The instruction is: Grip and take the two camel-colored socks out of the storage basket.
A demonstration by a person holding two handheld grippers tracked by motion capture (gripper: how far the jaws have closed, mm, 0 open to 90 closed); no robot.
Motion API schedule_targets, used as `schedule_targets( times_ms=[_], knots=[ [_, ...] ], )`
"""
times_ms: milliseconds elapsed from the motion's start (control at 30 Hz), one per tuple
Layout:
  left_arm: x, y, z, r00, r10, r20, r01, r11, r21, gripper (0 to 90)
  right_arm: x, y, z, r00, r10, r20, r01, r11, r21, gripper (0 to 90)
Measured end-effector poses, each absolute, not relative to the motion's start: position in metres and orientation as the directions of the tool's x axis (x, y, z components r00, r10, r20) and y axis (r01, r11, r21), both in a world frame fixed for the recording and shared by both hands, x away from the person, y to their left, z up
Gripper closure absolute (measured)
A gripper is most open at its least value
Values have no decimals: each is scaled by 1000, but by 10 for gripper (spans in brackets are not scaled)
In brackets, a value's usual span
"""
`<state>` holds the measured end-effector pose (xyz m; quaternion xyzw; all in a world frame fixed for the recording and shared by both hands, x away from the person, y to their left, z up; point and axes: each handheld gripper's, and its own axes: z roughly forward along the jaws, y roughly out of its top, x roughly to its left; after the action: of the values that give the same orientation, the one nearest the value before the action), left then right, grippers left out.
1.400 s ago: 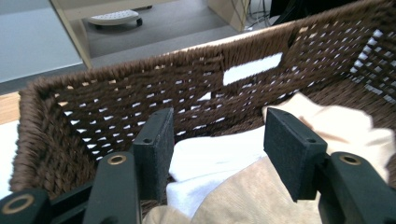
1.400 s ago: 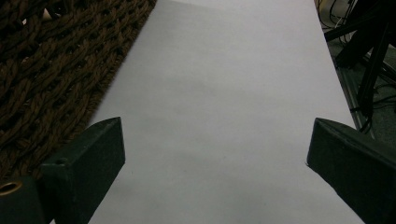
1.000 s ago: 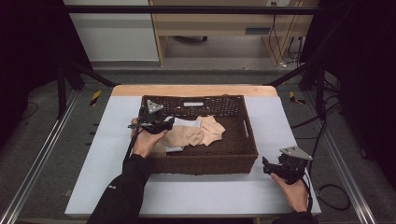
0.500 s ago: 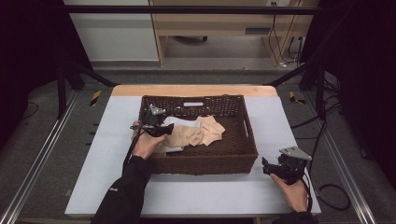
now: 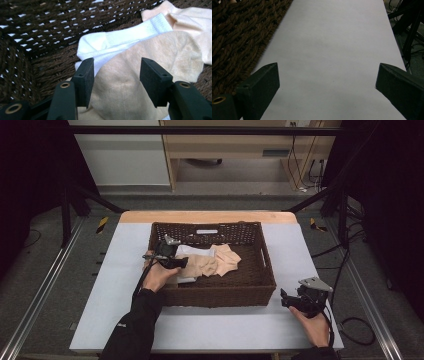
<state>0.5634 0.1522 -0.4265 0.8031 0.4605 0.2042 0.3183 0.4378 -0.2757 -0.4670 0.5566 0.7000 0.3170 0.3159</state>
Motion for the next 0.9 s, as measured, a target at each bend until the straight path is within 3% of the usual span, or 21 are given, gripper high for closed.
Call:
schedule_targets(
  times_ms=[467, 900],
  knots=[
    [563, 153, -425, 507, 862, -10, 649, -374, 663, 800, 438, -276, -468, -186, 978, -96, 581, 188, 792, 55],
    [551, 162, -407, 510, 859, -46, 500, -252, 828, 831, 438, -276, -468, -181, 979, -90, 584, 181, 791, 55]
  ],
)
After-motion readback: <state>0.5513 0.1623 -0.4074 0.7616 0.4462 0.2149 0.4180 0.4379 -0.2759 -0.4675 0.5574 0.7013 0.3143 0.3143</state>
